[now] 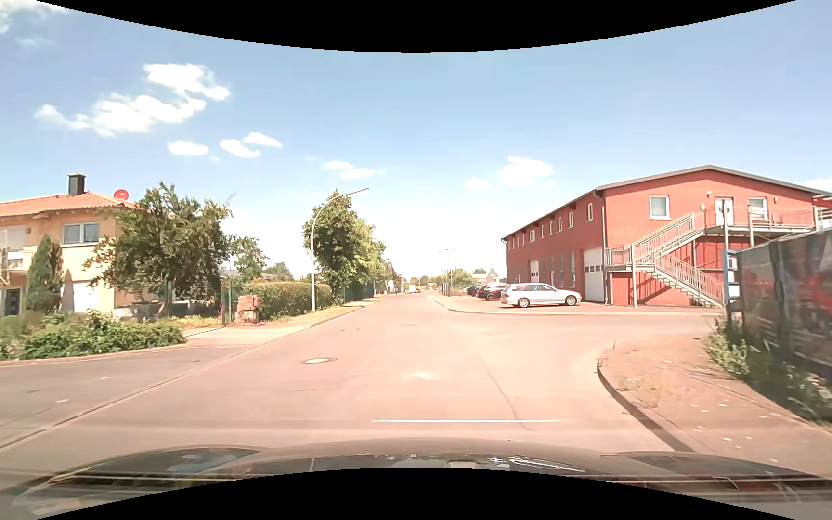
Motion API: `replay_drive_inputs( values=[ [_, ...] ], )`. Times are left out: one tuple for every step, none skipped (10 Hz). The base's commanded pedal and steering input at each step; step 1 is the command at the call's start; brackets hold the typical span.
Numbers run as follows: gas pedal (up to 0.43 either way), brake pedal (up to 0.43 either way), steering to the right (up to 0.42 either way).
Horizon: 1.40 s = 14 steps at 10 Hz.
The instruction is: Follow the waypoints while adhering to traffic rules and regulations
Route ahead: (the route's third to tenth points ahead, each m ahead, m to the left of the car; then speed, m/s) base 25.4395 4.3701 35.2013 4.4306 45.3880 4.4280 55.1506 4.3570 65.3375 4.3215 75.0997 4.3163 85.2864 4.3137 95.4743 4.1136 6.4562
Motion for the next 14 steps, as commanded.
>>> replay_drive_inputs(
  values=[
    [0.059, 0.0, 0.001],
    [0.059, 0.0, 0.0],
    [0.067, 0.0, 0.0],
    [0.067, 0.0, -0.001],
    [0.067, 0.0, -0.001],
    [0.067, 0.0, -0.001],
    [0.067, 0.0, -0.002],
    [0.11, 0.0, -0.005],
    [0.13, 0.0, -0.007],
    [0.13, 0.0, -0.008],
    [0.13, 0.0, -0.014],
    [0.157, 0.0, -0.02],
    [0.157, 0.0, -0.023],
    [0.157, 0.0, -0.023]
  ],
)
